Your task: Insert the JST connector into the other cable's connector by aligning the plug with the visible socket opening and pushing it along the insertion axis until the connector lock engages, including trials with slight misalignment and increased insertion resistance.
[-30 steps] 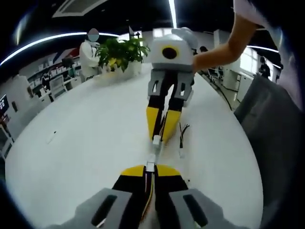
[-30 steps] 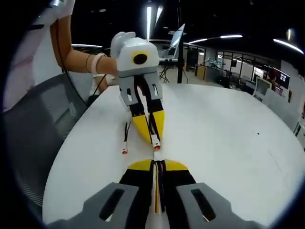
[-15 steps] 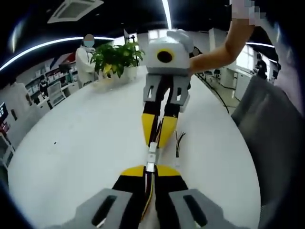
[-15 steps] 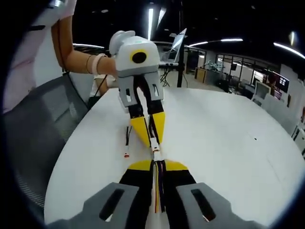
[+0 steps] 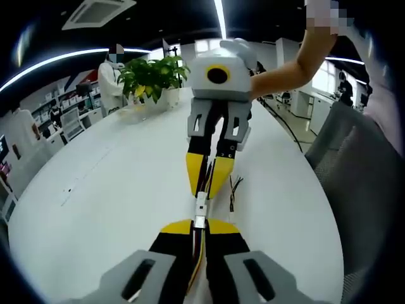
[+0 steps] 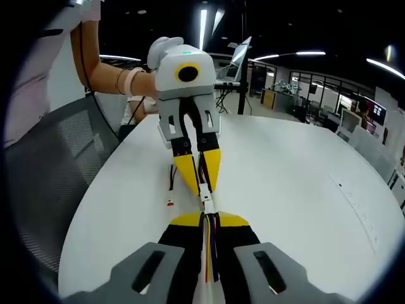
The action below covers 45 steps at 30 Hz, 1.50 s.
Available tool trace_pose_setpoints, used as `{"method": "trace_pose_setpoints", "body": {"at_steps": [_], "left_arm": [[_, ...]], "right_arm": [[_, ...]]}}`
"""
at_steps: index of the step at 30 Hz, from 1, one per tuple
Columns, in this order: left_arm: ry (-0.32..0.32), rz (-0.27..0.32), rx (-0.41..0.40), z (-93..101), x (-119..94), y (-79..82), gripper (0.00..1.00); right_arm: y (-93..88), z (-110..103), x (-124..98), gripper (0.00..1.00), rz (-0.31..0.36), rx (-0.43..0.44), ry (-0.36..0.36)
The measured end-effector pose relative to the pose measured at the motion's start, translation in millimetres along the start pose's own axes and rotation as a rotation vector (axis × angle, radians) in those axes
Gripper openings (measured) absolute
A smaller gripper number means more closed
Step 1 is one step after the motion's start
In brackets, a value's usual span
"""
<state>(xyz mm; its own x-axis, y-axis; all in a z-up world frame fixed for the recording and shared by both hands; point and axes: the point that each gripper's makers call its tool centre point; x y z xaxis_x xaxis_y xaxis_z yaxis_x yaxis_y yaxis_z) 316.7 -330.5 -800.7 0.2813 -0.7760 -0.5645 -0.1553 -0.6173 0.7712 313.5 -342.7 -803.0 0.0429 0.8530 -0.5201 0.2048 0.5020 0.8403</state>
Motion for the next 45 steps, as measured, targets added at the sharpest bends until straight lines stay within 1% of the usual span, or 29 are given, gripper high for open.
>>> {"method": "trace_pose_setpoints", "body": {"at_steps": [4, 6, 9, 14, 15, 17, 23, 28, 29, 32, 35, 38, 45], "left_arm": [[0.007, 0.01, -0.049, -1.7, 0, -0.1, 0.0], [0.008, 0.013, -0.061, -1.9, 0, 0.2, 0.0], [0.007, 0.019, -0.118, -2.4, 1, -0.2, 0.0], [0.01, 0.022, -0.128, -2.0, 1, -0.3, 0.0], [0.011, 0.022, -0.12, -2.0, 1, -0.2, 0.0], [0.003, 0.014, -0.082, -0.8, 2, -1.1, 0.0], [-0.007, 0.015, -0.03, 0.8, 3, 0.4, 0.0], [-0.016, 0.023, -0.012, 2.0, 3, 3.3, 0.0], [-0.02, 0.036, -0.019, 2.7, 3, 6.1, 0.0], [-0.025, 0.029, -0.011, 3.7, 2, 6.0, 0.0], [-0.036, 0.03, 0.005, 6.1, 2, 7.4, 0.0], [-0.042, 0.032, 0.013, 7.8, 1, 8.9, 0.0], [-0.053, 0.015, 0.072, 12.3, 1, 13.5, 0.0]], "right_arm": [[0.5, 1, 0, 0.04, 0.004, 0.0, -0.005], [0.7, 2, -1, 0.04, 0.004, -0.003, -0.007], [0.4, 3, -1, 0.03, 0.002, -0.009, -0.011], [-0.2, 2, -2, 0.04, -0.003, -0.018, -0.01], [-0.3, 2, -2, 0.04, -0.004, -0.021, -0.009], [-0.8, 1, -1, 0.04, -0.006, -0.022, -0.004], [-1.4, -1, 0, 0.03, -0.012, -0.04, 0.004], [-0.4, -3, -1, 0.03, -0.002, -0.045, 0.016], [1.3, -5, -1, 0.03, 0.006, -0.046, 0.024], [1.4, -6, -1, 0.03, 0.002, -0.056, 0.024], [1.2, -9, -2, 0.03, 0.007, -0.029, 0.032], [1.0, -11, -3, 0.03, 0.009, -0.033, 0.035], [1.5, -15, -5, 0.02, 0.015, -0.065, 0.042]]}}
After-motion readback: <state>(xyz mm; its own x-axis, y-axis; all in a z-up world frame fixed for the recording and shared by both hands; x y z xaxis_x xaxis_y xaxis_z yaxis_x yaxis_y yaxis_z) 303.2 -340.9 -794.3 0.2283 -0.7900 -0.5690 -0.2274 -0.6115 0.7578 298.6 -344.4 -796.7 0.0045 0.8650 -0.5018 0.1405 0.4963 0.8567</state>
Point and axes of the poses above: the point that each gripper's makers call its tool centre point, and the gripper's own axes: x roughly forward along the fingers, z roughly to its right, y roughly out of its top, and after that the axes turned 14 degrees about x, right-handed
